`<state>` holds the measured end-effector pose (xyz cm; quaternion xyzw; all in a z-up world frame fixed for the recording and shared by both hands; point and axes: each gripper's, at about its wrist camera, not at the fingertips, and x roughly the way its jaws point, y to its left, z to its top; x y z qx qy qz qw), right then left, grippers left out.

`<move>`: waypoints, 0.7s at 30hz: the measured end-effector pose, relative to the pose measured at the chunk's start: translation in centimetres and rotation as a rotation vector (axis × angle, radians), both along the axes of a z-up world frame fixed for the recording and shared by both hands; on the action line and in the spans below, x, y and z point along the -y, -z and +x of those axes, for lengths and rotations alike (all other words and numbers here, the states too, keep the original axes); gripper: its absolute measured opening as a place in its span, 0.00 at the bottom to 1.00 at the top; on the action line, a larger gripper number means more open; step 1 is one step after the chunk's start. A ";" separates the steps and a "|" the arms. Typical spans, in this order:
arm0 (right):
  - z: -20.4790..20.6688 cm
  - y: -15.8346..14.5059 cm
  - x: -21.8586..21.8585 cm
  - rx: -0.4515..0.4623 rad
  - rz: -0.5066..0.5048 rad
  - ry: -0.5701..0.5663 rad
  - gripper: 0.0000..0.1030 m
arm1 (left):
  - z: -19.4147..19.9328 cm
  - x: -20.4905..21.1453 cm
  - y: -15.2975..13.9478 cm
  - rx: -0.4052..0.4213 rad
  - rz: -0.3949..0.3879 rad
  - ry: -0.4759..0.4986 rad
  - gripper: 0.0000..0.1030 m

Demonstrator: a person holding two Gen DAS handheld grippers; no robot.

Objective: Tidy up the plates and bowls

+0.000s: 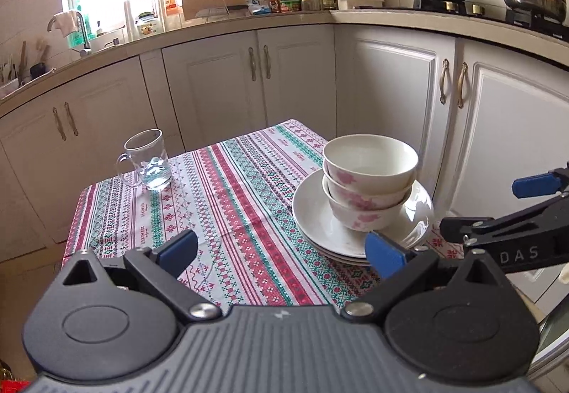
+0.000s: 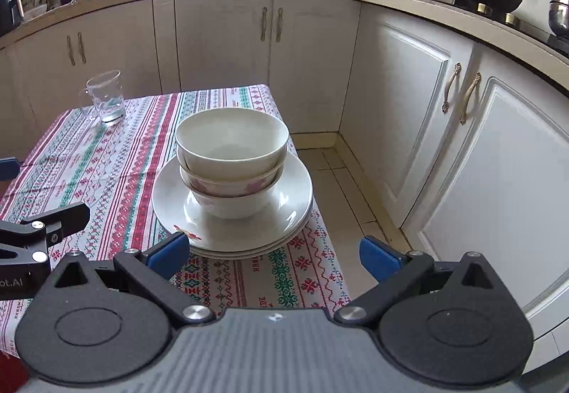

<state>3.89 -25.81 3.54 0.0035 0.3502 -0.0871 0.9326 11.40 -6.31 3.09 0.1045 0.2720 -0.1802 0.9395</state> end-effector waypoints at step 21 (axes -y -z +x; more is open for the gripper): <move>-0.4 -1.2 -1.3 0.063 -0.016 0.023 1.00 | -0.1 -0.6 0.1 -0.057 -0.053 -0.075 0.97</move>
